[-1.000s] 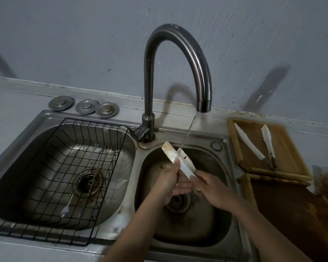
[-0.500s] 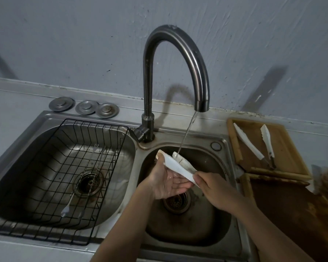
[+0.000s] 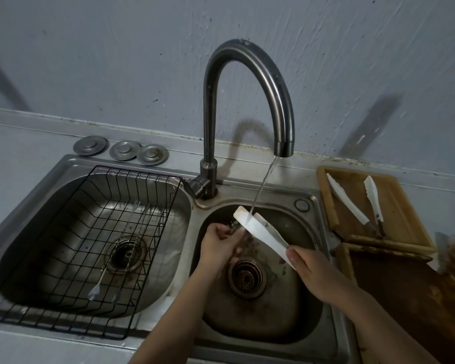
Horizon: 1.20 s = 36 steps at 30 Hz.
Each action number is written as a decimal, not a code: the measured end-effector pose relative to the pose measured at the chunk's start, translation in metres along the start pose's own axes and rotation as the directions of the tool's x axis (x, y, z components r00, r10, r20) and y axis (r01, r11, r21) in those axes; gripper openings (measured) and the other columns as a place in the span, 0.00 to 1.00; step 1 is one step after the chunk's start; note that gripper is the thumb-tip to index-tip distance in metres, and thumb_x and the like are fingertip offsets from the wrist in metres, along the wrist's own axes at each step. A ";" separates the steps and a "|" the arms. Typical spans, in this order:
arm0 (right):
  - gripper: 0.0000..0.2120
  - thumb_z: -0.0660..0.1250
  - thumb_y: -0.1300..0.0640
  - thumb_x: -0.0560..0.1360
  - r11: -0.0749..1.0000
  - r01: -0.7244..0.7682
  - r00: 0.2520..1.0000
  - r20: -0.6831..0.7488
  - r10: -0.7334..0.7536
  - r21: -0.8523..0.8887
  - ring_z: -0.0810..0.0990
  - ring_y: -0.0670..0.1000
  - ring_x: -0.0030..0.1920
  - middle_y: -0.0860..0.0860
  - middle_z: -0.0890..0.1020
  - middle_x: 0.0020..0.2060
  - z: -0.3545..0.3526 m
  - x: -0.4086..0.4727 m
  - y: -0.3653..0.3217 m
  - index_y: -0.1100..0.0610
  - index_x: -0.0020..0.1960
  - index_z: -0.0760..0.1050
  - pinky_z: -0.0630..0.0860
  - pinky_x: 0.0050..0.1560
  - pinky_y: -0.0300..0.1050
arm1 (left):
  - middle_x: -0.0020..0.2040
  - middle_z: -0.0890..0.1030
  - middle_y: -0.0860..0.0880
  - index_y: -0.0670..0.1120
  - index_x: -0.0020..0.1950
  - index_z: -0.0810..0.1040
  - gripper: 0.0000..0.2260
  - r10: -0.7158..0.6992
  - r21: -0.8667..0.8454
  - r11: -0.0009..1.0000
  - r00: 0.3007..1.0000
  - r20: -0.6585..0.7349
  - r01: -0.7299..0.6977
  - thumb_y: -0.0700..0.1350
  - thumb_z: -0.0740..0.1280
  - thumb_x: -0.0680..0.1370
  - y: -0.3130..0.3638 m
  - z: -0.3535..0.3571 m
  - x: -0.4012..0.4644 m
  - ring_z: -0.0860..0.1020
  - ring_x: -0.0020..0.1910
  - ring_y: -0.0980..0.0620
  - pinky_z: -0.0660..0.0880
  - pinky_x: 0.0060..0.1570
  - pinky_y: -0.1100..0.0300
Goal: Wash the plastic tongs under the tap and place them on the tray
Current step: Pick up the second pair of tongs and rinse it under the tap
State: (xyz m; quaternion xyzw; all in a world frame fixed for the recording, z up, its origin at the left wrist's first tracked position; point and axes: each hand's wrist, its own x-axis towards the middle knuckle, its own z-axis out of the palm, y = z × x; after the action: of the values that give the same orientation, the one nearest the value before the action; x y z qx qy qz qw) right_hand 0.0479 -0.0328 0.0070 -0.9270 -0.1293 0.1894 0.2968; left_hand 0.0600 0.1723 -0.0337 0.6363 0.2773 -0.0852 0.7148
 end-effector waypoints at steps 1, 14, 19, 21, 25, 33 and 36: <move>0.14 0.51 0.47 0.80 1.000 0.008 1.000 -0.005 -0.008 0.010 0.78 0.42 0.34 0.50 0.79 0.33 -0.001 0.000 -0.002 0.47 0.42 0.73 0.72 0.37 0.36 | 0.41 0.78 0.45 0.44 0.51 0.71 0.12 0.032 -0.029 0.999 0.999 -0.023 -0.032 0.47 0.70 0.74 0.002 0.001 -0.001 0.76 0.27 0.54 0.72 0.21 0.64; 0.17 0.52 0.48 0.80 0.999 0.046 0.995 0.092 -0.046 -0.005 0.70 0.40 0.27 0.47 0.72 0.28 -0.001 0.001 -0.009 0.51 0.37 0.71 0.65 0.32 0.36 | 0.30 0.76 0.42 0.38 0.38 0.72 0.12 0.054 -0.026 0.998 0.998 -0.042 -0.055 0.44 0.63 0.79 0.019 -0.010 0.011 0.75 0.18 0.57 0.70 0.18 0.65; 0.17 0.52 0.47 0.80 1.000 0.025 0.996 0.088 -0.026 0.015 0.70 0.40 0.27 0.47 0.73 0.28 -0.001 0.001 -0.007 0.49 0.36 0.71 0.66 0.33 0.37 | 0.30 0.81 0.45 0.38 0.48 0.76 0.17 0.071 0.117 0.991 0.997 0.001 -0.071 0.49 0.74 0.70 0.022 -0.011 0.010 0.76 0.21 0.59 0.71 0.22 0.65; 0.18 0.52 0.47 0.80 1.000 0.016 0.995 0.099 -0.018 0.024 0.70 0.41 0.28 0.48 0.73 0.29 -0.003 -0.001 -0.005 0.51 0.37 0.72 0.67 0.34 0.38 | 0.27 0.80 0.45 0.38 0.45 0.75 0.14 0.074 0.106 0.991 0.997 0.015 -0.075 0.48 0.72 0.72 0.022 -0.012 0.010 0.75 0.19 0.58 0.70 0.21 0.65; 0.18 0.53 0.45 0.79 1.000 0.006 0.993 0.120 -0.009 0.021 0.72 0.43 0.30 0.48 0.74 0.29 -0.006 -0.004 0.000 0.52 0.38 0.73 0.67 0.34 0.40 | 0.25 0.76 0.42 0.40 0.39 0.71 0.11 0.043 0.027 0.999 0.999 -0.003 -0.043 0.44 0.63 0.78 0.024 -0.010 0.008 0.74 0.16 0.57 0.69 0.16 0.67; 0.24 0.50 0.36 0.74 0.997 -0.046 0.992 0.113 0.053 -0.064 0.81 0.48 0.42 0.53 0.83 0.42 -0.022 -0.013 0.000 0.51 0.50 0.77 0.78 0.47 0.47 | 0.29 0.76 0.42 0.37 0.39 0.72 0.11 -0.035 -0.051 0.998 0.989 0.141 0.043 0.41 0.62 0.79 0.023 -0.004 0.004 0.79 0.22 0.54 0.75 0.22 0.65; 0.22 0.55 0.40 0.77 0.994 -0.034 0.997 0.059 0.040 -0.106 0.78 0.45 0.58 0.48 0.78 0.62 -0.023 -0.013 -0.003 0.45 0.69 0.64 0.75 0.59 0.46 | 0.31 0.75 0.40 0.34 0.44 0.74 0.10 -0.009 -0.147 0.988 0.974 0.228 0.043 0.41 0.62 0.79 0.025 -0.005 0.005 0.74 0.25 0.51 0.70 0.22 0.66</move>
State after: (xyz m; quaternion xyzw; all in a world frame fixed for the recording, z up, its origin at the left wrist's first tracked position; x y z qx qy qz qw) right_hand 0.0452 -0.0463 0.0299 -0.9374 -0.1308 0.2161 0.2398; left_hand 0.0746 0.1824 -0.0147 0.5628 0.2081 -0.1453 0.7867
